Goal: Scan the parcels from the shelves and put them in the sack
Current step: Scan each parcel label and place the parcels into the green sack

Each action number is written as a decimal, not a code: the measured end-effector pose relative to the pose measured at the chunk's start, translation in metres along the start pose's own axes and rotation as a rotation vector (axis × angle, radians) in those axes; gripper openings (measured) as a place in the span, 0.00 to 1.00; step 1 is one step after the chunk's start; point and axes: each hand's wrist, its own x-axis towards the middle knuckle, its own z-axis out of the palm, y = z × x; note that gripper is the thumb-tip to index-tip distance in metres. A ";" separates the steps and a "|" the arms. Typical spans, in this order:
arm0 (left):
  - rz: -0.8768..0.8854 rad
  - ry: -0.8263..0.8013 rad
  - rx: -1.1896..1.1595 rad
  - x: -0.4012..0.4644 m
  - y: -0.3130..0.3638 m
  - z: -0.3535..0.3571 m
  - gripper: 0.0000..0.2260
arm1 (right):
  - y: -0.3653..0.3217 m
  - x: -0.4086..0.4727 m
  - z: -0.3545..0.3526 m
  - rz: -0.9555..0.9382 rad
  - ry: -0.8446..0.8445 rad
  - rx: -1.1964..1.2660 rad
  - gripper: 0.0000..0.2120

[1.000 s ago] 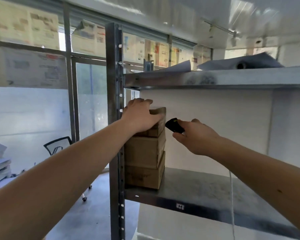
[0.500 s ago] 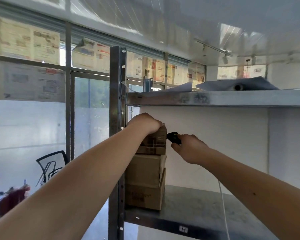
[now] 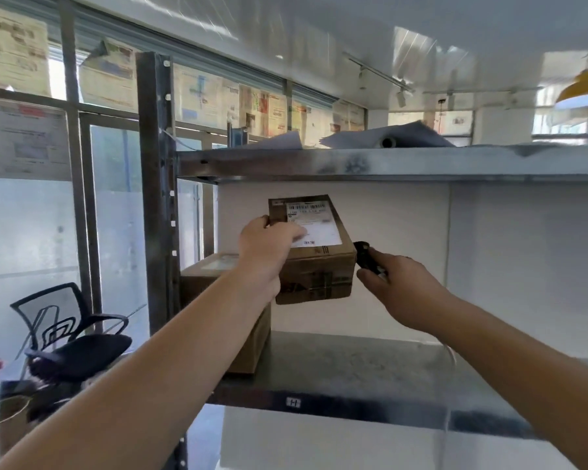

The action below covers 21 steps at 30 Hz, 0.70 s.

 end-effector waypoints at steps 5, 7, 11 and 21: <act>-0.157 -0.156 -0.164 -0.035 -0.054 0.040 0.24 | 0.057 -0.055 -0.009 0.116 -0.052 0.027 0.21; -0.216 -0.220 -0.183 -0.048 -0.077 0.054 0.31 | 0.079 -0.076 -0.012 0.171 -0.079 0.003 0.20; -0.275 -0.309 -0.171 -0.078 -0.120 0.082 0.35 | 0.117 -0.113 -0.017 0.257 -0.110 -0.025 0.20; 0.208 -0.320 0.373 -0.109 -0.168 0.103 0.43 | 0.164 -0.156 -0.032 0.297 -0.218 0.095 0.09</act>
